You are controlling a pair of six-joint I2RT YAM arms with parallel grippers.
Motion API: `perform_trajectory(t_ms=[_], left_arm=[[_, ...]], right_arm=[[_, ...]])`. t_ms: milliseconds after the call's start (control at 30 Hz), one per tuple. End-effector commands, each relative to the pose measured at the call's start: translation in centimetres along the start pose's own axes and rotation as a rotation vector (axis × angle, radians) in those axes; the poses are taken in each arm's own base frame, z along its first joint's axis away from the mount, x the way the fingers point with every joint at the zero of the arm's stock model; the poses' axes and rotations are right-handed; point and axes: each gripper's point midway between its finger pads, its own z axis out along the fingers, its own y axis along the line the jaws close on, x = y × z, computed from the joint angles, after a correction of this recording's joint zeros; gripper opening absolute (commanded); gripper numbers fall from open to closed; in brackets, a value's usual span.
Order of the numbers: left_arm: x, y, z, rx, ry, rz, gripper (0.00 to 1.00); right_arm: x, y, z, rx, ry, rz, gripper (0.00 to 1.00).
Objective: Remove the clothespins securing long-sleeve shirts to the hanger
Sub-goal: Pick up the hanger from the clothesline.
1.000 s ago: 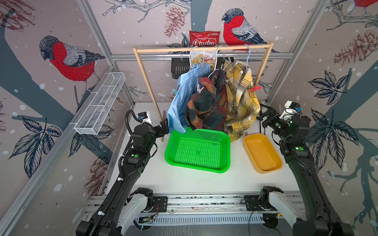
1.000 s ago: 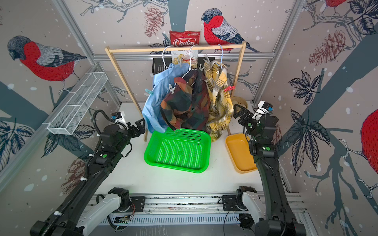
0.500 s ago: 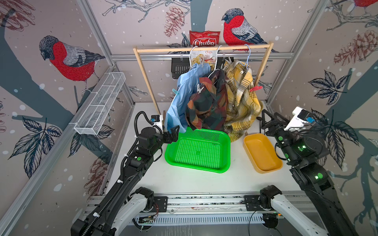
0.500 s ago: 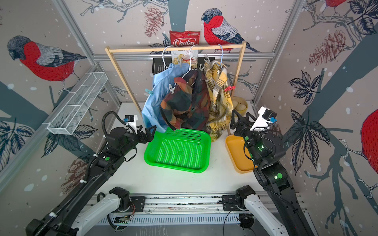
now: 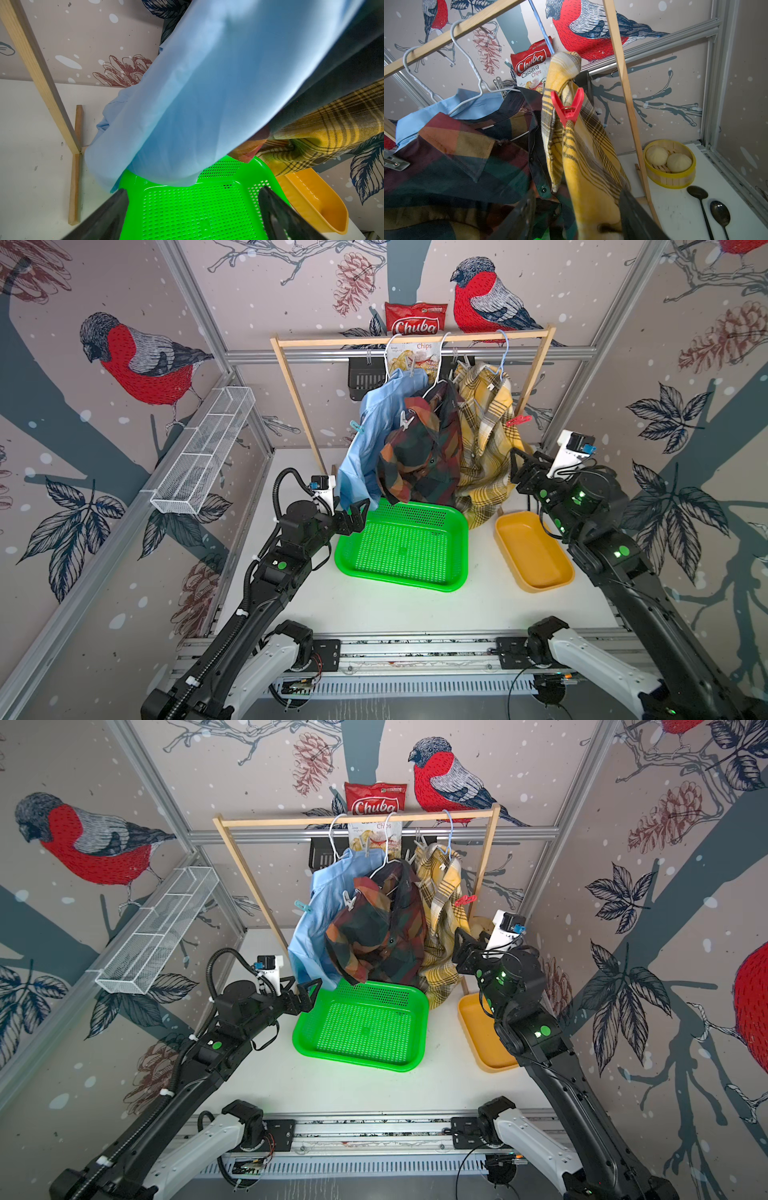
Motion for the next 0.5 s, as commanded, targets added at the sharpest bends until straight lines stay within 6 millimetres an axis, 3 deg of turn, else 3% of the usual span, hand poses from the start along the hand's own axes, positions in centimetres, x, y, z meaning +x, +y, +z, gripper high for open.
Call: perform_trajectory(t_ms=[0,267,467], left_arm=[[-0.6,-0.6,-0.2,0.027,-0.024,-0.013,0.97],[-0.9,-0.9,-0.6,0.042,-0.038,-0.013,0.96],[-1.2,-0.9,-0.9,0.037,-0.056,-0.011,0.96]], right_arm=[[-0.4,0.6,0.7,-0.017,-0.005,-0.022,0.62],[0.2,1.4,2.9,-0.032,0.024,-0.039,0.49],[0.0,1.9,3.3,-0.052,0.030,-0.037,0.26]])
